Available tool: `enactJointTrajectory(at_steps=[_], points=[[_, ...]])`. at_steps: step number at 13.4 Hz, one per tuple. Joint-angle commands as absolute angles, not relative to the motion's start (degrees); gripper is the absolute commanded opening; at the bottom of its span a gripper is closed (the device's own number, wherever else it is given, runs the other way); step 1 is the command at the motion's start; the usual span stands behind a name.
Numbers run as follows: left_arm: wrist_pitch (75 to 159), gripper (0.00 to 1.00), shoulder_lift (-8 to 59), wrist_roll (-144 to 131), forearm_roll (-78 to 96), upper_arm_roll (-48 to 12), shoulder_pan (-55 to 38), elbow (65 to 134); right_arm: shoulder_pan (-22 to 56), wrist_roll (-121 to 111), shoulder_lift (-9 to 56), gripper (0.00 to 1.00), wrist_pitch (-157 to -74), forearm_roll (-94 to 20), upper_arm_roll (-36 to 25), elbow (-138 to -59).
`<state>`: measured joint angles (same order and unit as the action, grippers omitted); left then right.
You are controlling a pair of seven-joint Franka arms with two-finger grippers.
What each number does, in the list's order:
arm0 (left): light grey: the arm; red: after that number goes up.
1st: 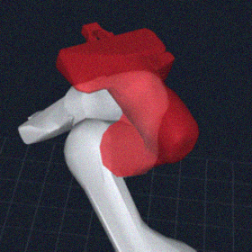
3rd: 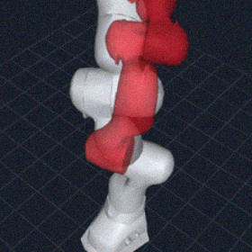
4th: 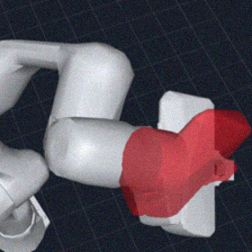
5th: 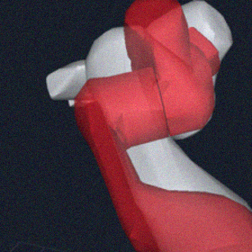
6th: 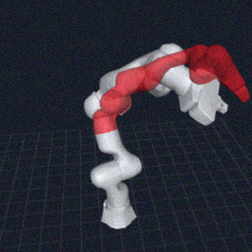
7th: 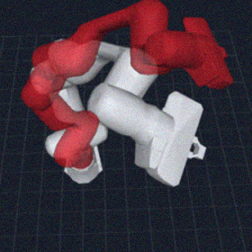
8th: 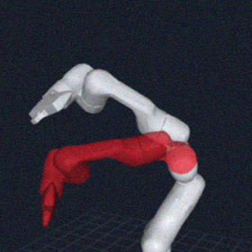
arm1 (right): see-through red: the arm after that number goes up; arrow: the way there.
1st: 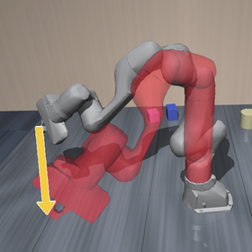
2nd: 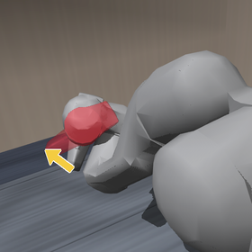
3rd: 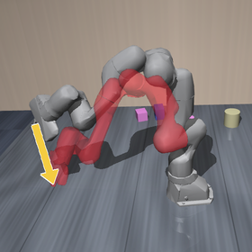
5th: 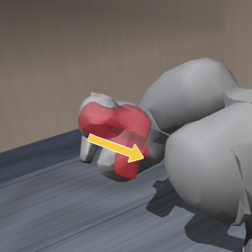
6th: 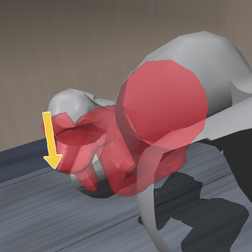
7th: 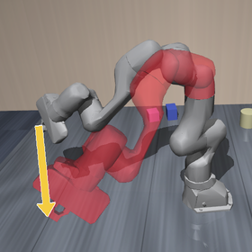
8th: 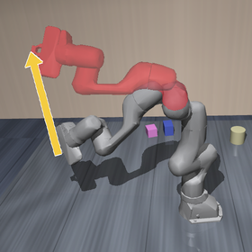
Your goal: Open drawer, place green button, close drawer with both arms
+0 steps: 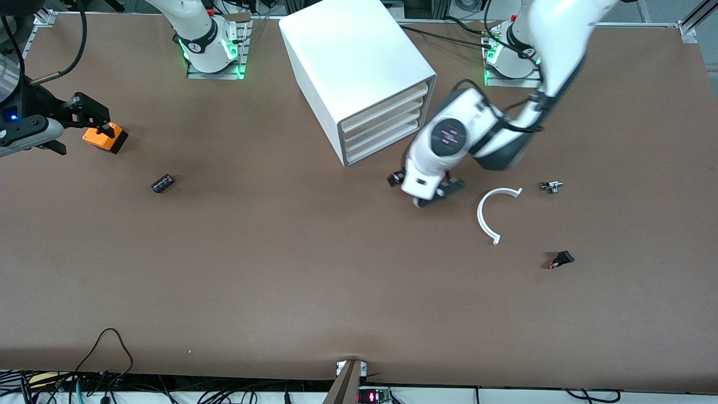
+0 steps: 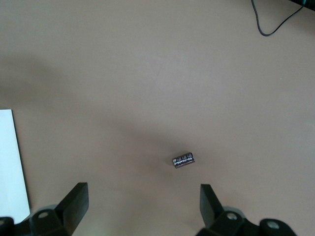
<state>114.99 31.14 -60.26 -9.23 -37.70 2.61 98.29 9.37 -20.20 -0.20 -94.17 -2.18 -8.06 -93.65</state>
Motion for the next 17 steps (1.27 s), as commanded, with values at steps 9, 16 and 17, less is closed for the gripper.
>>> enactJointTrajectory(at_steps=[9, 16, 17], points=[[99.51, 1.0, 13.2, -18.48, -3.44, -18.06, 4.95, 96.86, 8.7, -20.3, 0.35, 1.0, -93.52, -1.32, -7.47, -92.29], [91.5, 1.0, -1.75, -8.54, -1.58, -3.52, -0.26, 102.04, 8.7, -20.21, 0.35, 1.0, -93.69, -1.49, -7.38, -92.29], [90.28, 1.0, -2.63, -7.22, -1.58, -2.21, -0.26, 102.13, 8.7, -20.21, 0.35, 1.0, -93.69, -1.49, -7.38, -92.29]])
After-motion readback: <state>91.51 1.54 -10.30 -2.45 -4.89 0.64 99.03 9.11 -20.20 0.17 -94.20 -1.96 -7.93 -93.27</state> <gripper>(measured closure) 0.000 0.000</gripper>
